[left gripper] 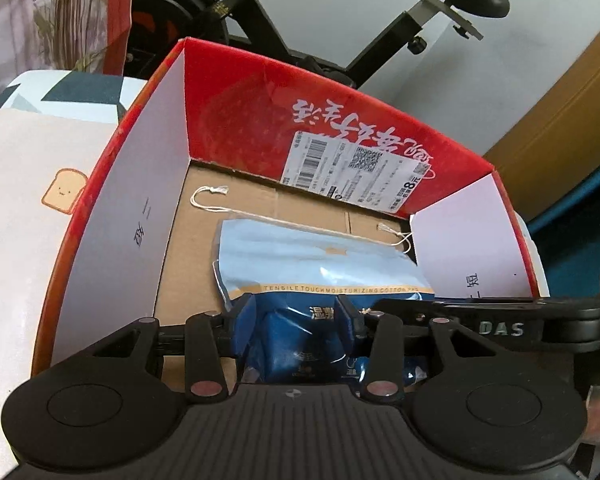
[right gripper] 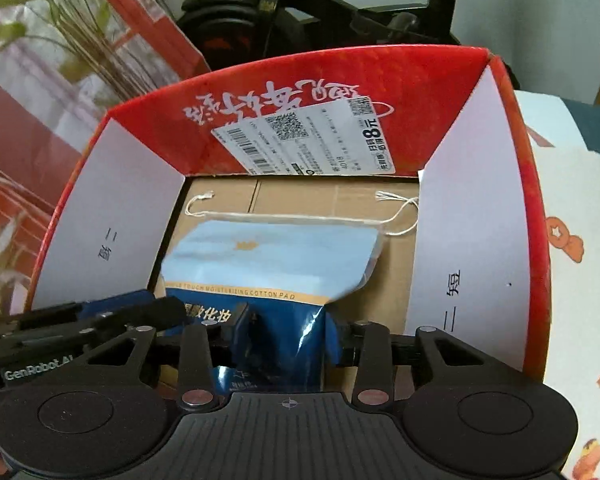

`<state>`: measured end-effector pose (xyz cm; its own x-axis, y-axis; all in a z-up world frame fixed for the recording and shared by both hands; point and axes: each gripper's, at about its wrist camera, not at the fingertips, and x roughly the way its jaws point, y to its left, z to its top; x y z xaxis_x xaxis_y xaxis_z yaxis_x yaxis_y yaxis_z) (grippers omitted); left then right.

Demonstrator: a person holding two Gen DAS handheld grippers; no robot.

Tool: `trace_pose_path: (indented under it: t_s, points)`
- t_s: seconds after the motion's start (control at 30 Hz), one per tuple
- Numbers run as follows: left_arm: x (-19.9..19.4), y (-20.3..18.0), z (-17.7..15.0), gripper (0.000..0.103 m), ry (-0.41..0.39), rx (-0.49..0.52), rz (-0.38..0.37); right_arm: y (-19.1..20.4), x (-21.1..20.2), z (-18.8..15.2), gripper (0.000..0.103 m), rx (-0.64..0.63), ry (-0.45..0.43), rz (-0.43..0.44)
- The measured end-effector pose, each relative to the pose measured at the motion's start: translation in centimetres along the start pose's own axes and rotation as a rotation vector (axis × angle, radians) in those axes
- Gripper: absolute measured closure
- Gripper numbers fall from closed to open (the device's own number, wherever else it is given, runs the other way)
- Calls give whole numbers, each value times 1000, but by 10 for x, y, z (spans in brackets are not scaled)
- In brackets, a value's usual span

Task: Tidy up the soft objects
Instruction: 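Lower the blue bag into the red box and open both grippers, then close both grippers on the white surgical mask bag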

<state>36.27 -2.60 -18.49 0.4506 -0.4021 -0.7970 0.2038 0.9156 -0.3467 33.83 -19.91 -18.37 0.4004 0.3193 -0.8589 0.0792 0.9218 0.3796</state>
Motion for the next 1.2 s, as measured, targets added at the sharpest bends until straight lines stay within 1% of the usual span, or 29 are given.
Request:
trace_pose_path:
  t_s: [0.13,0.2,0.23,0.3,0.4,0.47,0.5,0.53,0.57,0.6,0.7,0.73,0.77,0.8,0.83,0.87,0.9,0.93,0.97,1.07,1.13,1.2]
  points:
    - [-5,-4,2,59,-24,28,11,7,7,1,67,-40,50,-44]
    - [-9,-5,3,58,-42,38,28,10,14,2,66,-69,110,-59]
    - [-11,-5,3,59,-48,36,28,10,14,2,65,-76,126,-67]
    - [-14,-2,4,59,-66,22,19,16,14,1,61,-100,122,-105]
    - [-21,-1,1,58,-82,28,34,20,5,-1,58,-104,72,-140]
    - [-28,-1,0,58,-93,38,38,19,-7,-5,52,-91,30,-128]
    - [-32,-2,0,58,-101,43,38,17,-14,-8,52,-84,4,-109]
    - [-37,-2,-1,58,-112,49,40,16,-23,-12,47,-82,-33,-75]
    - [-41,-2,-2,58,-121,52,44,15,-33,-17,38,-81,-74,-49]
    - [-45,-3,-3,58,-132,56,42,14,-42,-23,35,-81,-114,-44]
    - [-58,-6,-10,56,-156,80,32,15,-64,-41,35,-95,-198,-22]
    - [-62,-7,-13,53,-165,91,32,16,-71,-48,30,-104,-222,-16]
    - [-68,-8,-18,50,-178,106,35,17,-79,-54,14,-115,-251,-16]
    - [-73,-10,-23,48,-193,125,38,19,-86,-62,5,-118,-283,-24]
    - [-80,-12,-30,43,-209,146,40,19,-93,-69,1,-126,-320,-26]
    - [-84,-13,-34,32,-222,161,37,18,-99,-76,1,-140,-354,-18]
    - [-92,-14,-41,25,-240,183,35,20,-103,-83,1,-152,-381,-9]
    - [-97,-15,-47,8,-254,200,42,20,-109,-90,1,-164,-404,-5]
    - [-103,-17,-56,0,-271,220,65,20,-115,-98,0,-172,-427,-2]
    - [-117,-19,-76,0,-312,265,131,18,-125,-122,0,-187,-498,22]
    - [-122,-19,-87,0,-328,282,150,23,-129,-141,0,-208,-539,16]
    - [-127,-18,-101,0,-350,287,153,25,-127,-156,0,-218,-551,9]
